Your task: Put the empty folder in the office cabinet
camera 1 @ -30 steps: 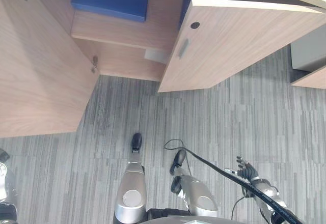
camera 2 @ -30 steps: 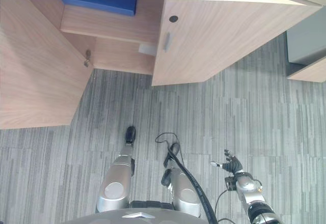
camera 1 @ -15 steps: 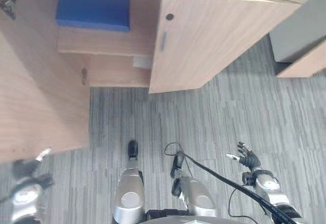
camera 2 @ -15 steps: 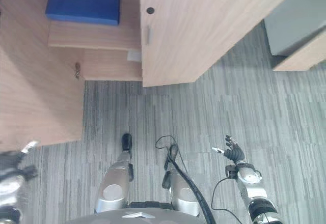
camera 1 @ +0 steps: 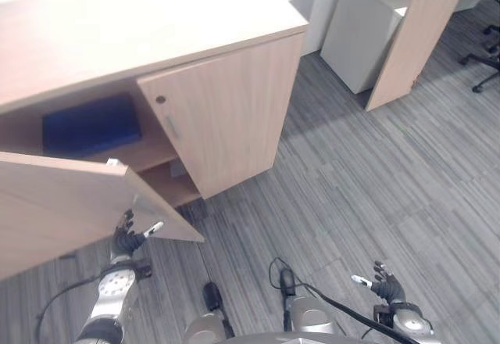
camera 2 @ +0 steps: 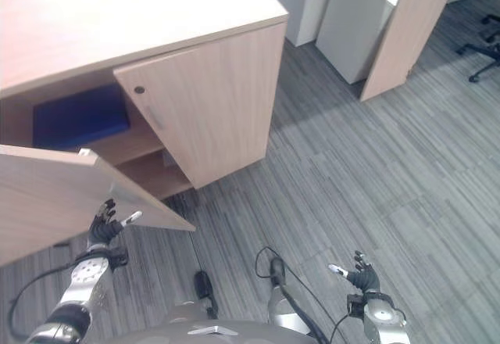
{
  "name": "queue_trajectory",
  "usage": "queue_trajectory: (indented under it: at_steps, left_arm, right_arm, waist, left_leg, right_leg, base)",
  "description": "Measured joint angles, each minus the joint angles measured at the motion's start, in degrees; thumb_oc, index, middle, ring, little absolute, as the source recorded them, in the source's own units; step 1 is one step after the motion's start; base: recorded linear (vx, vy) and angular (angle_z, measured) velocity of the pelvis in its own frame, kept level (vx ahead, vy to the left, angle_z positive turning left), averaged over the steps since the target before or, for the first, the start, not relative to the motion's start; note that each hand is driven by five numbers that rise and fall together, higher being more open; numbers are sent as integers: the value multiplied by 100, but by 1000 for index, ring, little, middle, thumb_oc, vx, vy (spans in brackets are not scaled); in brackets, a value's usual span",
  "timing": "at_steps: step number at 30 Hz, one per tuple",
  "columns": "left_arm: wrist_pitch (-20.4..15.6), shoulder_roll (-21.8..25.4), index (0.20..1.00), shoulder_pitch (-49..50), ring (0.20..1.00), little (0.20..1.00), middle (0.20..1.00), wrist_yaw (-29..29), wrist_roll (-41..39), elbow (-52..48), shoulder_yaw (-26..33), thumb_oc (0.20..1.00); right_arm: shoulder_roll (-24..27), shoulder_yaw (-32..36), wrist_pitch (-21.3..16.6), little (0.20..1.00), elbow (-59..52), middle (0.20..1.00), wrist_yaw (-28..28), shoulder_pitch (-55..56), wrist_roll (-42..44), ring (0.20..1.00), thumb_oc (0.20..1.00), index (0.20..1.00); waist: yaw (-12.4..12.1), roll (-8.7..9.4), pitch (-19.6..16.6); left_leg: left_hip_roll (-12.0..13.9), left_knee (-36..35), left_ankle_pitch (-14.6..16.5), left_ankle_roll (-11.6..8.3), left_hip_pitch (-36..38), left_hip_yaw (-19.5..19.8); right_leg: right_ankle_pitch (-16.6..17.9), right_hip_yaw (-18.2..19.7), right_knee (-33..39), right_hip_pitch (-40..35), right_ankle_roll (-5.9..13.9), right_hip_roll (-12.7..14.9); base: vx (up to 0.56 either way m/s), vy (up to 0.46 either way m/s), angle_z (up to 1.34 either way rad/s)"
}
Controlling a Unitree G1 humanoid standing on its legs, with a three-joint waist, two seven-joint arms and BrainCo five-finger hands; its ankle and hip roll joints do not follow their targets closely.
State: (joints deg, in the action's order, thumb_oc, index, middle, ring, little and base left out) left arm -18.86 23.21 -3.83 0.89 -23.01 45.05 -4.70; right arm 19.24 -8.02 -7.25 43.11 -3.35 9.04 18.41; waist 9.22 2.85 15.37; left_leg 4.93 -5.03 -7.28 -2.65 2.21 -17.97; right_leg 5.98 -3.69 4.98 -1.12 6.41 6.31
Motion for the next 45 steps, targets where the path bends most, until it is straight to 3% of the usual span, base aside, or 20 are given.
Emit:
queue_trajectory:
  at_steps: [3, 8, 15, 23, 27, 29, 32, 35, 40, 45]
  left_arm:
    - [88, -96, 1000, -382, 1000, 1000, 1000, 356, 95, 95, -2, 1000]
    - [702, -65, 1000, -970, 1000, 1000, 1000, 590, -65, 748, 43, 1000]
    - [1372, 575, 1000, -1395, 1000, 1000, 1000, 339, -152, 1518, 34, 1000]
    - [1605, 0, 1000, -774, 1000, 1000, 1000, -243, -139, 1551, -48, 1000]
    - [1710, -841, 1000, 261, 1000, 1000, 1000, -616, -156, 1263, -471, 1000]
    - [1711, -1024, 1000, 637, 1000, 1000, 1000, -647, -207, 1205, -463, 1000]
    - [1872, -1106, 1000, 1105, 1000, 1000, 1000, -881, -353, 1525, -445, 1000]
    - [1986, -1138, 1000, 1407, 1000, 1000, 1000, -1038, -374, 1971, -422, 1000]
    - [2015, -1366, 1000, 1406, 1000, 1000, 1000, -1330, -354, 2244, -422, 1000]
    - [1999, -1304, 1000, 1126, 1000, 1000, 1000, -1513, -257, 2112, -540, 1000]
  right_arm:
    - [107, -29, -5, 1000, -5, 1000, 31, 23, -161, 1000, 1000, 1000]
    - [260, -80, -40, 1000, -20, 1000, 65, 7, -284, 1000, 1000, 1000]
    - [395, -128, -49, 1000, -31, 1000, 150, -44, -384, 1000, 1000, 1000]
    - [416, -336, -103, 1000, -28, 1000, 28, -52, -627, 1000, 1000, 1000]
    - [413, -411, 18, 1000, -21, 1000, -269, -149, -848, 1000, 1000, 1000]
    - [398, -541, 133, 1000, 93, 1000, -408, -248, -1010, 1000, 1000, 1000]
    - [319, -837, 253, 1000, 627, 1000, -666, -399, -1250, 1000, 1000, 1000]
    - [308, -836, 264, 1000, 1002, 1000, -846, -669, -1487, 1000, 1000, 1000]
    - [201, -984, 340, 1000, 1422, 1000, -972, -909, -1506, 1000, 1000, 1000]
    - [-98, -976, 520, 1000, 1799, 1000, -1000, -893, -1466, 1000, 1000, 1000]
  waist:
    - [174, -147, -92]
    - [350, -198, -226]
    - [605, -203, -340]
    - [565, -298, -435]
    - [296, -457, -526]
    - [148, -477, -538]
    - [-349, -567, -612]
    - [-650, -678, -620]
    - [-828, -675, -607]
    - [-810, -535, -703]
  left_leg:
    - [22, 0, 12, -15, 55, -73]
    - [23, -1, 40, -23, 131, -210]
    - [2, -2, 70, -14, 240, -376]
    - [30, -2, 77, -19, 300, -296]
    - [91, -1, 75, -19, 277, -101]
    - [149, -1, 46, -62, 231, 21]
    - [265, 2, 12, -110, 115, 448]
    - [301, 61, 21, -106, 32, 633]
    - [215, 432, 193, -77, -82, 754]
    - [-23, 1, 128, 8, 58, 876]
  right_leg:
    - [-5, 63, 7, 6, -5, -23]
    - [6, 200, 10, 2, 8, -28]
    - [51, 364, 6, -18, 19, -8]
    - [29, 296, 6, -121, -19, -21]
    - [-14, 102, -8, -228, -80, -64]
    - [-35, -18, -8, -266, -113, -119]
    - [-137, -324, -10, -298, -269, -278]
    - [-181, -541, -2, -296, -334, -308]
    - [-212, -784, 13, -464, -337, -176]
    - [-227, -829, 5, -521, -187, -12]
  base:
    - [86, 3, -17]
    - [57, 1, -14]
    - [12, -25, -12]
    - [-38, -126, 5]
    - [-57, -185, 20]
    - [-134, -247, 34]
    - [-106, -149, 46]
    - [-102, -102, 39]
    - [-28, -22, 23]
    - [37, 75, 14]
